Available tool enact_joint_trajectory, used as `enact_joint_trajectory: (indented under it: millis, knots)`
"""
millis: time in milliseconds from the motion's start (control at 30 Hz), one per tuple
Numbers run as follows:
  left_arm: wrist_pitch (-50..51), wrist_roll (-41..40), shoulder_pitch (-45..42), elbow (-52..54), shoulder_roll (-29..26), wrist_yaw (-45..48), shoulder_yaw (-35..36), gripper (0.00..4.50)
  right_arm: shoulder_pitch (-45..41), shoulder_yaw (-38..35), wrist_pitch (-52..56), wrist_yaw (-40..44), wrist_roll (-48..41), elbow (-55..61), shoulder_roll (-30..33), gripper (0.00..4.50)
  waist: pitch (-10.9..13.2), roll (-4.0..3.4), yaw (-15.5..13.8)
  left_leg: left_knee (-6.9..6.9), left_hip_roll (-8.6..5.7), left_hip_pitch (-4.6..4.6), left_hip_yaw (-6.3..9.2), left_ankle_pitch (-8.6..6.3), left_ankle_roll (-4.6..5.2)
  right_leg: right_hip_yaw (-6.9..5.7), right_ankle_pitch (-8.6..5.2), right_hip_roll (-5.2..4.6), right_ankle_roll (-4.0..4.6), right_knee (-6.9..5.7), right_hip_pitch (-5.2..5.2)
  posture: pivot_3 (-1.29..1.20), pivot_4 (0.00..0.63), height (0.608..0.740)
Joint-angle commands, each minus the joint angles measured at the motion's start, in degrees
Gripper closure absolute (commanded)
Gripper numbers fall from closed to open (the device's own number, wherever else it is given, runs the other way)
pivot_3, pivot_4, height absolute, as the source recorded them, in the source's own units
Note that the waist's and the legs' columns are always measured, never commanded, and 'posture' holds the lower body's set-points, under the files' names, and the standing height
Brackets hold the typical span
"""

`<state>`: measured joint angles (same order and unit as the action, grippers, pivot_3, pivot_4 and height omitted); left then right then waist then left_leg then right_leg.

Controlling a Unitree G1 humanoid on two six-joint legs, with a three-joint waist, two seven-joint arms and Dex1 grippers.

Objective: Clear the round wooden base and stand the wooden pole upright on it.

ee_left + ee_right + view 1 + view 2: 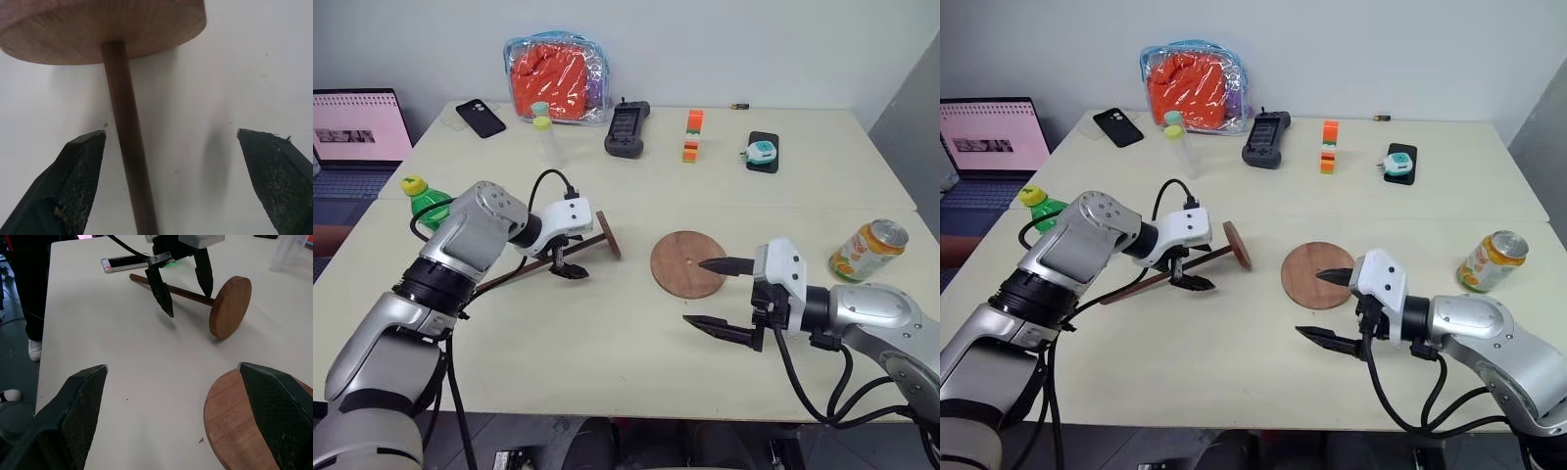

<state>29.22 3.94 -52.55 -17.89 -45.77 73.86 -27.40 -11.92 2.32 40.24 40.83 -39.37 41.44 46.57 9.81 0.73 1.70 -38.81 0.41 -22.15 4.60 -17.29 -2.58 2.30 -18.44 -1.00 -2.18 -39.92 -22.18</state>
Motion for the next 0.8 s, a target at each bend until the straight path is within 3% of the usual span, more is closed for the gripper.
enact_joint_trajectory:
  millis: [33, 67, 233, 633, 700, 800]
  knots:
    - [-2.7, 2.1, -1.7, -2.2, 1.0, 0.4, 0.3, 0.0, 0.1, -0.9, 0.1, -0.6, -0.2, 2.4, -0.2, 0.01, 0.0, 0.0, 0.0, 0.0, 0.0, 0.0, 0.0, 0.0, 0.0, 0.0, 0.0, 0.0, 0.0, 0.0, 0.0, 0.0, 0.15, 0.74]
    - [-3.1, 2.4, -1.9, -2.8, 1.3, 0.4, 0.4, 0.39, 0.2, -1.0, 0.3, -0.5, -0.3, 2.6, -0.1, 0.0, 0.0, 0.0, 0.0, 0.0, 0.0, 0.0, 0.0, 0.0, 0.0, 0.0, 0.0, -0.01, 0.0, 0.0, 0.0, 0.0, 0.15, 0.74]
    - [-5.2, 4.0, -1.9, -5.8, 3.0, 0.5, 0.5, 1.3, 0.5, -1.6, 0.8, -0.1, -0.6, 3.0, 0.6, 0.0, 0.0, 0.0, 0.0, 0.0, 0.0, 0.0, 0.0, 0.0, 0.0, 0.0, 0.0, -0.02, 0.0, 0.0, 0.0, 0.0, 0.15, 0.74]
    - [-9.3, 6.3, -2.0, -9.4, 4.5, 0.9, 1.3, 3.97, 0.7, -2.4, 1.7, 0.9, -0.8, 3.3, 1.7, 0.0, 0.0, 0.01, 0.0, -0.01, -0.01, -0.01, 0.01, 0.0, 0.0, -0.01, 0.0, -0.03, 0.0, -0.01, 0.0, 0.0, 0.15, 0.74]
    - [-9.2, 6.2, -2.0, -9.3, 4.5, 1.0, 1.7, 4.24, 0.8, -2.4, 1.6, 1.1, -0.6, 3.2, 1.9, 0.0, 0.0, 0.01, 0.0, -0.01, -0.01, -0.01, 0.0, 0.0, 0.0, 0.0, 0.0, -0.03, 0.0, -0.01, 0.0, 0.0, 0.15, 0.74]
    - [-9.0, 5.8, -2.1, -9.0, 4.5, 1.0, 2.3, 4.23, 0.8, -2.4, 1.6, 1.2, -0.5, 3.1, 2.1, 0.0, 0.0, 0.01, 0.0, -0.01, -0.01, -0.01, 0.01, 0.0, 0.0, 0.0, 0.0, -0.03, 0.0, -0.01, 0.0, 0.0, 0.15, 0.74]
